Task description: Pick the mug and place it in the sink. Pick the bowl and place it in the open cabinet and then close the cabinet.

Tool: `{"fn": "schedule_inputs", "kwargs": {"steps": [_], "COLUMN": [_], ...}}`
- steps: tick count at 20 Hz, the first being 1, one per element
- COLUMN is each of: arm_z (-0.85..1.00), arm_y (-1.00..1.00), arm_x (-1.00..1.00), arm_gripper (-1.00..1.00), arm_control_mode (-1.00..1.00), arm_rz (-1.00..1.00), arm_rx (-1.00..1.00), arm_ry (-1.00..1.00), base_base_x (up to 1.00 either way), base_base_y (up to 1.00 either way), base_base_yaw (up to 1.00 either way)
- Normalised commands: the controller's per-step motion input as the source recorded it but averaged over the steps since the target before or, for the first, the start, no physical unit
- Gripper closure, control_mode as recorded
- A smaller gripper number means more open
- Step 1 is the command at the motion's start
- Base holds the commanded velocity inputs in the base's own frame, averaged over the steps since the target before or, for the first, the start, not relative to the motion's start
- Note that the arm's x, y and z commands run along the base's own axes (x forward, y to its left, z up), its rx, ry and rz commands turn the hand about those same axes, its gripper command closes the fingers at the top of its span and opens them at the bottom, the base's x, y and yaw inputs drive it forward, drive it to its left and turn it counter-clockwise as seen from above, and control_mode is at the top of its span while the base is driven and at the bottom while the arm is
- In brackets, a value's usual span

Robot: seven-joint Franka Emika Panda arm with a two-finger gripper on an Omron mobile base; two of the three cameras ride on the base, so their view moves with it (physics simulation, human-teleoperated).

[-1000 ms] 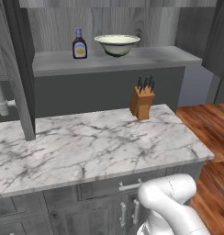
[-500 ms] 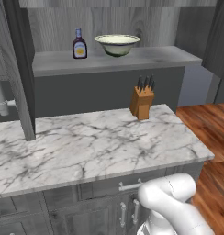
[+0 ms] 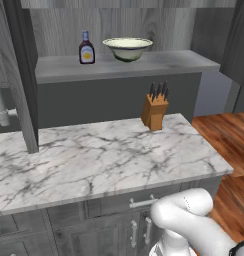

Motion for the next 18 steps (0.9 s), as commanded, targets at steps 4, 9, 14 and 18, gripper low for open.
{"fn": "schedule_inputs", "kwargs": {"steps": [4,9,14,18], "arm_z": [0.00,-0.04,-0.12,-0.11], "arm_y": [-0.57,-0.42,-0.28,-0.16], "arm_x": [0.03,0.21,0.45,0.36], "arm_gripper": [-1.00,-1.00,-1.00,-1.00], "arm_control_mode": [-1.00,-1.00,-1.00,-1.00], "arm_rz": [0.05,0.11,0.15,0.13], "arm_rx": [0.08,0.01,0.00,-0.01], "arm_ry": [0.00,-0.02,-0.06,-0.15], "base_base_x": [0.00,0.00,0.00,0.00], "base_base_y": [0.00,0.00,0.00,0.00], "base_base_yaw": [0.00,0.00,0.00,0.00]}}
